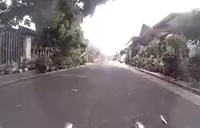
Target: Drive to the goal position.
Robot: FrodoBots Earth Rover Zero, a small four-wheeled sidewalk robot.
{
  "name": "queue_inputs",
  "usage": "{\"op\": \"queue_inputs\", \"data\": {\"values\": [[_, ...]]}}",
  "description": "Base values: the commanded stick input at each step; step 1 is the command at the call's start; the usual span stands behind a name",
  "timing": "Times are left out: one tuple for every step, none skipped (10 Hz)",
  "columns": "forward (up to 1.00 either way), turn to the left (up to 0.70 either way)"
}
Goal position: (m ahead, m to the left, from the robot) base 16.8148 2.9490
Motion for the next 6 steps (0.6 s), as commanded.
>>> {"op": "queue_inputs", "data": {"values": [[0.7, 0.0], [0.7, 0.0], [0.7, 0.0], [0.7, 0.0], [0.7, 0.0], [0.7, 0.0]]}}
